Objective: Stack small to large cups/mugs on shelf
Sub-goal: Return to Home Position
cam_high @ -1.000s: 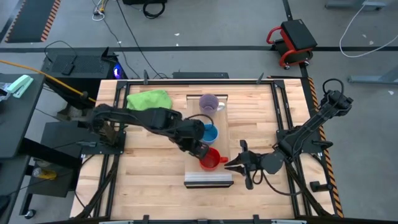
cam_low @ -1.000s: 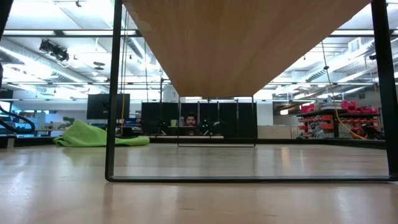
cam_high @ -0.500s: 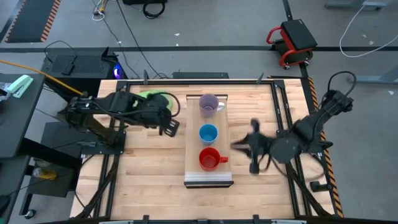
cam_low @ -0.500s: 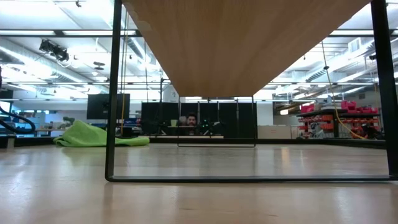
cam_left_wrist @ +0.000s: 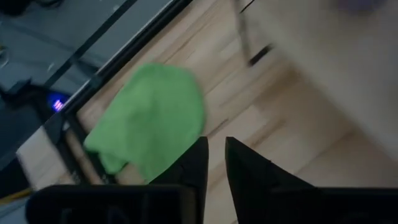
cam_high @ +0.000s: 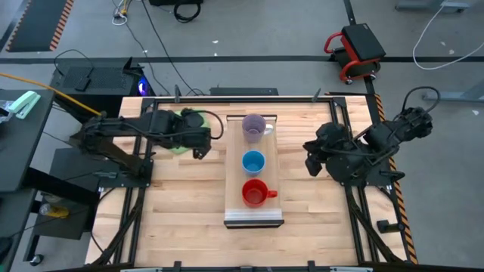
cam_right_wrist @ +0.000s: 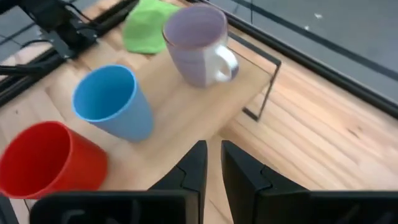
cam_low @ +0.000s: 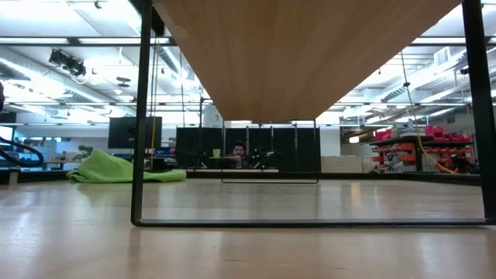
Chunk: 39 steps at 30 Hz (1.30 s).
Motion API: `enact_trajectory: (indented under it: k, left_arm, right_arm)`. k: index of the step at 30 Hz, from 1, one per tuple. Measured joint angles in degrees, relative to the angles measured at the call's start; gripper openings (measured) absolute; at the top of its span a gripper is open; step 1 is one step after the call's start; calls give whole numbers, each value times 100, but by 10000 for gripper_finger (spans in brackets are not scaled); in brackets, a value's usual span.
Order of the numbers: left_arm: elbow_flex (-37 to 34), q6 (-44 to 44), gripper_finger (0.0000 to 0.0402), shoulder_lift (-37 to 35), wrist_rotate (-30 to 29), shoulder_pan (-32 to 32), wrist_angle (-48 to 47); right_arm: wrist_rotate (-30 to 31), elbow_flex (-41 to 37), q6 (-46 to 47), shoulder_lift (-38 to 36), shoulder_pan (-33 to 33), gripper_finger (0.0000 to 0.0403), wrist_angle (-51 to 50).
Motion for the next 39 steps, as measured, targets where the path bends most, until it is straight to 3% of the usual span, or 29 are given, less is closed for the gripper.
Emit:
enact_trajectory:
  k: [5, 10, 17, 19, 23, 26, 32, 36, 39]
  left_arm:
    - [-1082, -477, 45, -341, 158, 159, 54]
    - [-1670, -1180, 27, -903, 468, 201, 25]
    - [-1787, -1791, 11, -1669, 390, 177, -1]
    - [-1787, -1873, 11, -1862, 152, 135, 3]
    - [-1787, -1904, 23, -2195, -507, 71, 6]
    - [-1787, -2079, 32, -2358, -551, 72, 13]
    - [-1787, -2382, 38, -2404, -293, 30, 27]
    - [-1790, -1974, 32, -2333, -191, -91, 204]
    - [-1791, -1168, 27, -2323, -388, -246, 625]
  right_arm:
    - [-223, -33, 383, -26, 30, 54, -411]
    - [-354, -174, 570, -479, 71, 54, -572]
    - [626, -1275, 1595, -1924, 747, 53, -356]
    - [1005, -1816, 1384, -2389, 1114, 49, 356]
    - [1543, -2727, -150, -3126, 1710, 27, 2394]
    - [1606, -3094, -1202, -3419, 1910, 7, 3643]
    - [1592, -3567, -3203, -3482, 2193, 12, 5883]
    - [1324, -4038, -4191, -3484, 2328, 5, 7408]
    - [403, -4455, -5061, -3491, 2321, 6, 8966]
